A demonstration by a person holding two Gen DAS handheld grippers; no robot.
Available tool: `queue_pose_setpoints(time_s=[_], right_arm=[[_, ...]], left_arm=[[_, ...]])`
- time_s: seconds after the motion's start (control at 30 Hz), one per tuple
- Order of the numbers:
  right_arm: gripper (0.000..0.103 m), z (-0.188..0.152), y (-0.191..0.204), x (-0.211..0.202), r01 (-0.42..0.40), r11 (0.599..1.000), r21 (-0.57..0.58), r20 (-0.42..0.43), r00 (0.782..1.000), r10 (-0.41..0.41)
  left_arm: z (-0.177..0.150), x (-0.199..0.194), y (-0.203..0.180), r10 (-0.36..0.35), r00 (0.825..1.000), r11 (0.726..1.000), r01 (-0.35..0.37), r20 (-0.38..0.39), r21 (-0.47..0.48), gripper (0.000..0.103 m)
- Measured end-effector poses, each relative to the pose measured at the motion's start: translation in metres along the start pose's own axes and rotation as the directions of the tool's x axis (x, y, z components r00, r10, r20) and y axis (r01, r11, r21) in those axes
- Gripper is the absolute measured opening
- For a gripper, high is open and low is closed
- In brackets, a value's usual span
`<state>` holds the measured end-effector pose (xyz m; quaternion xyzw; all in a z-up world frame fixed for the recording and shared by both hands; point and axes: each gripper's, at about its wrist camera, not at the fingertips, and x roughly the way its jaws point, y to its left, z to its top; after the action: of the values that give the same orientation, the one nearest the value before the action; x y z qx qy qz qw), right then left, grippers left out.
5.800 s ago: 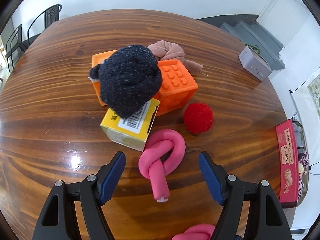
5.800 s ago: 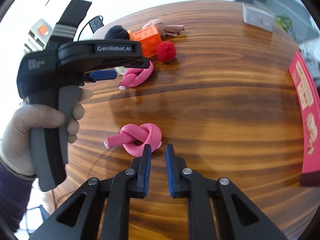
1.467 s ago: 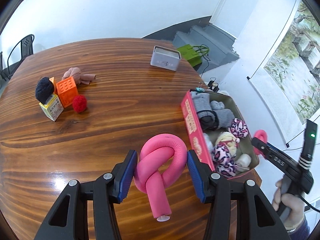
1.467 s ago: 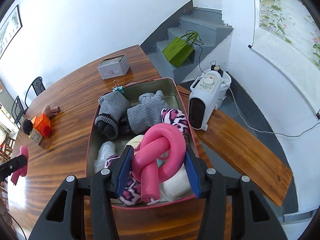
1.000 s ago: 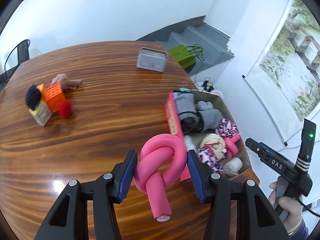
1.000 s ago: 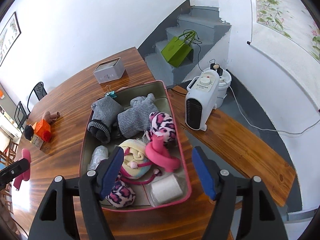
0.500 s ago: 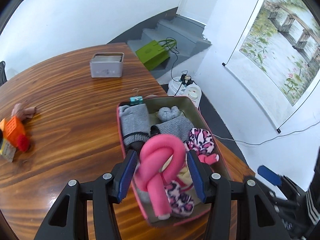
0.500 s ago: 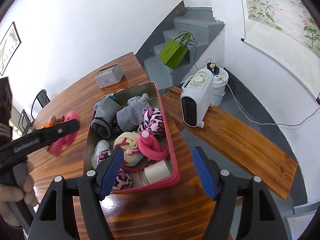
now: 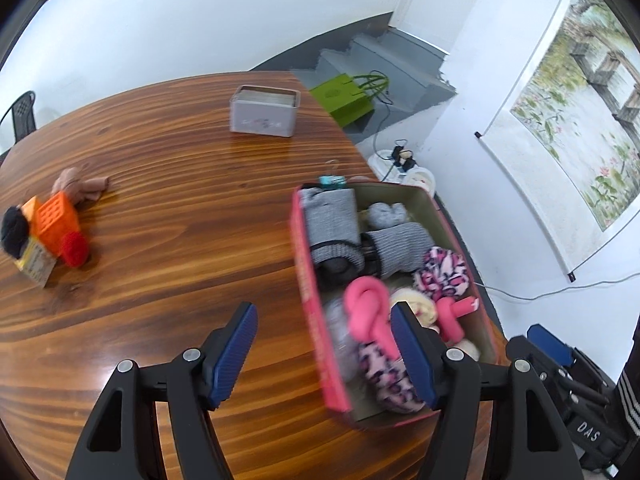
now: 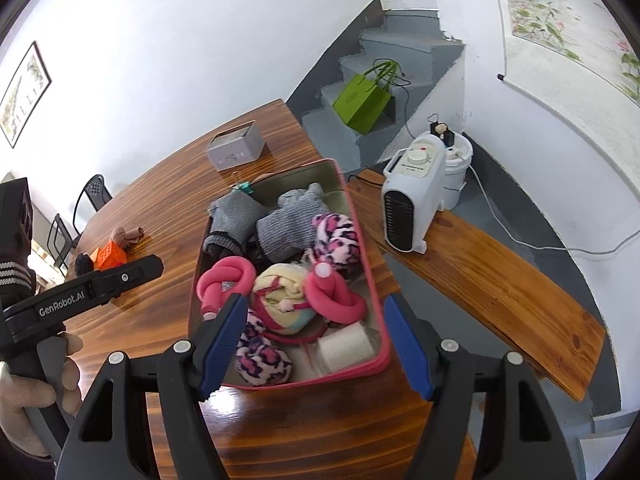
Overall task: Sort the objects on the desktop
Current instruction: 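Grasp the black pompom hat with the left tool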
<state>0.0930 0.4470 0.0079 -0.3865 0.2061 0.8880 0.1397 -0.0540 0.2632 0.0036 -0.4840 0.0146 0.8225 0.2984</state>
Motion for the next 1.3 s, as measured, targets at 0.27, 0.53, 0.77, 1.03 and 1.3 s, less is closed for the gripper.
queue_pose_setpoints(time_s=[0.27,0.53,0.77,1.03,1.3], right_arm=[[0.075,0.000,0.043,0.012,-0.064,0.997,-0.050,-0.019,0.998,0.063],[0.075,-0.005,0.091,0.024,-0.112,0.988,-0.102,-0.042,0.993,0.108],[0.076,-0.011,0.129,0.037,-0.132,0.983,-0.131,-0.076,0.989,0.123],[0.076,-0.023,0.159,0.054,-0.128,0.983,-0.132,-0.120,0.986,0.113],[0.076,-0.036,0.185,0.070,-0.106,0.988,-0.115,-0.159,0.983,0.087]], left_arm=[[-0.013,-0.023,0.053,0.068,0.998,0.994,-0.067,0.010,-0.081,0.070],[-0.024,-0.043,0.120,0.144,0.990,0.973,-0.141,0.004,-0.184,0.072],[-0.021,-0.061,0.187,0.196,0.980,0.942,-0.182,0.020,-0.281,0.072],[0.007,-0.067,0.256,0.251,0.967,0.914,-0.223,0.040,-0.339,0.072],[0.042,-0.043,0.306,0.263,0.965,0.909,-0.239,0.024,-0.341,0.072]])
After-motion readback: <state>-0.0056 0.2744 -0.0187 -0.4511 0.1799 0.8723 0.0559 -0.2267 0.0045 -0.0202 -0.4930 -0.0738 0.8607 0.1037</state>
